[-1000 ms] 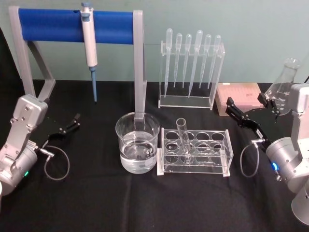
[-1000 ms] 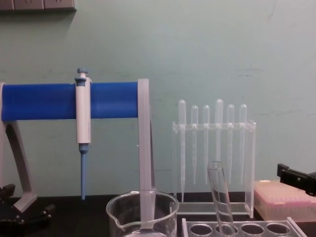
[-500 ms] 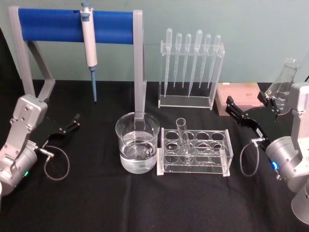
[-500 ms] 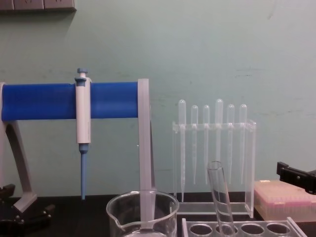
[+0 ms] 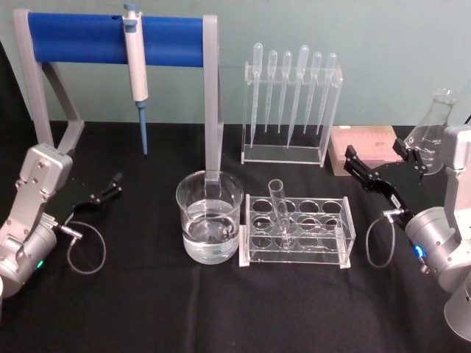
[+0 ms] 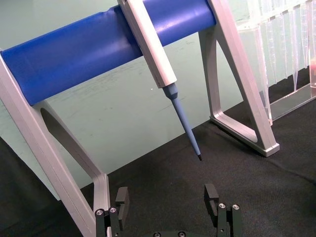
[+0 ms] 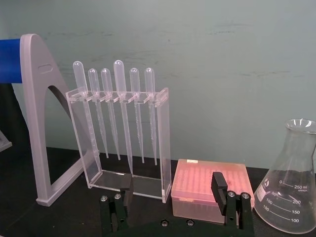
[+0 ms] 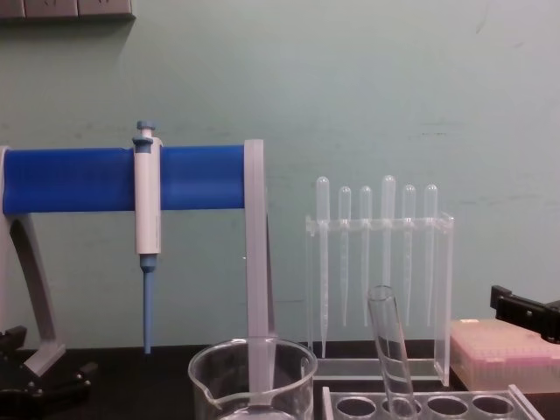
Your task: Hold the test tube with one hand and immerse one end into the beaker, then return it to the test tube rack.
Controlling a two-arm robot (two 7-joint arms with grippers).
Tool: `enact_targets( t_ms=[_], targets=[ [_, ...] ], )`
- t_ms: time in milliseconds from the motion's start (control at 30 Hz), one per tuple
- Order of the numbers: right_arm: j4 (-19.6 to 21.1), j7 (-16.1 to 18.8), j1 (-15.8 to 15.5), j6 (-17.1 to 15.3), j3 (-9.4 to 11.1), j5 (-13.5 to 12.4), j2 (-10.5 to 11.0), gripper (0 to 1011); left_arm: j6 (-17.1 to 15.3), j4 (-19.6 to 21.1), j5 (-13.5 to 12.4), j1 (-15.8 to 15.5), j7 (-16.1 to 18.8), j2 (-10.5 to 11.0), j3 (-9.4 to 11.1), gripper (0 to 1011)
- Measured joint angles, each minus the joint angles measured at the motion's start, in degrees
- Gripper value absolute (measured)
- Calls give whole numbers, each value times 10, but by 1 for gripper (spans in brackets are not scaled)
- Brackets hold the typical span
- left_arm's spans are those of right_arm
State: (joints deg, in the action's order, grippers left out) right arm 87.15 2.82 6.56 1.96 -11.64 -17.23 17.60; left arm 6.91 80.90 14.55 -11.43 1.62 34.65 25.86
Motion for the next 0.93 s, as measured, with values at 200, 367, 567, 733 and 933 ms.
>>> enact_targets(
  t_ms=[200, 367, 567, 733, 933],
  targets=[
    [0, 0, 0, 0, 0, 0, 0, 1004, 0, 0, 0, 0, 0, 0, 0, 1000],
    [0, -1, 0, 0, 0, 0, 0, 1004, 0, 0, 0, 0, 0, 0, 0, 1000],
    [0, -1, 0, 0, 0, 0, 0, 1004, 0, 0, 0, 0, 0, 0, 0, 1000],
    [0, -1, 0, 0, 0, 0, 0, 1004, 0, 0, 0, 0, 0, 0, 0, 1000],
    [0, -1, 0, 0, 0, 0, 0, 1004, 0, 0, 0, 0, 0, 0, 0, 1000]
  ],
)
